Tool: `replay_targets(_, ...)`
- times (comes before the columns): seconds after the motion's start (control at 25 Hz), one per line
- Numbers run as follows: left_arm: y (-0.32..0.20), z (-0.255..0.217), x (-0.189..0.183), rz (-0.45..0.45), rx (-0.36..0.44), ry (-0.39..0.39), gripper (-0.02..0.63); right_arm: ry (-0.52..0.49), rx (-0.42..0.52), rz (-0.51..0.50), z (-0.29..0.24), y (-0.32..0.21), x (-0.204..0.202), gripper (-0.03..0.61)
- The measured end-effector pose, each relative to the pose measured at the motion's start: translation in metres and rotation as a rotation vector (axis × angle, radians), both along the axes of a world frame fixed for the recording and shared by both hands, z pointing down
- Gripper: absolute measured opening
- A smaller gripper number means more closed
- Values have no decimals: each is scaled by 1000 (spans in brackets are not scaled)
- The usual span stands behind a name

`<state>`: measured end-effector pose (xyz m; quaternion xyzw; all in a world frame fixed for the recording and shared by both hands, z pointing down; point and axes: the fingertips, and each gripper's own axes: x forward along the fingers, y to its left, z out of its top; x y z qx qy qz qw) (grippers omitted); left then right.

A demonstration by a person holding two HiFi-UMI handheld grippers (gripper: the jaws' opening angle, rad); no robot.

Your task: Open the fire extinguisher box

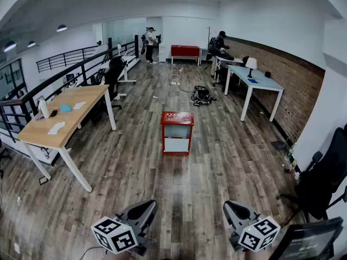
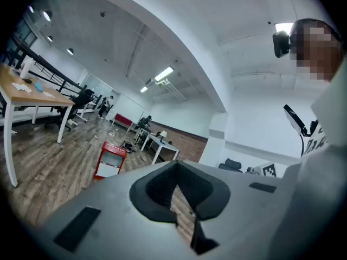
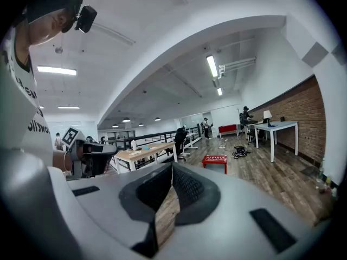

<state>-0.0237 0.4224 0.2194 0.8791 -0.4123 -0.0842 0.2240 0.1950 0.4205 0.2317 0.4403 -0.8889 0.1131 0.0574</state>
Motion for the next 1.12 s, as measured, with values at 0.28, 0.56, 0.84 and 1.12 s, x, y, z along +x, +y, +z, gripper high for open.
replay_targets(0.28,0,-1,0,0,-4,0,6,2,-2,10,0,-2,3,15)
replay_targets(0.56,-1,-2,0,3,-1,-3,6,-5,-8,5,2,-3,1,15)
replay_targets(0.84,2,2,-3,1,-8,-10,6,-93,19,-69,-10,4,-7,17)
replay_targets(1.12,6,-3,-8,11,56,-106,6,-147,19,-118,-22,1,-12,17)
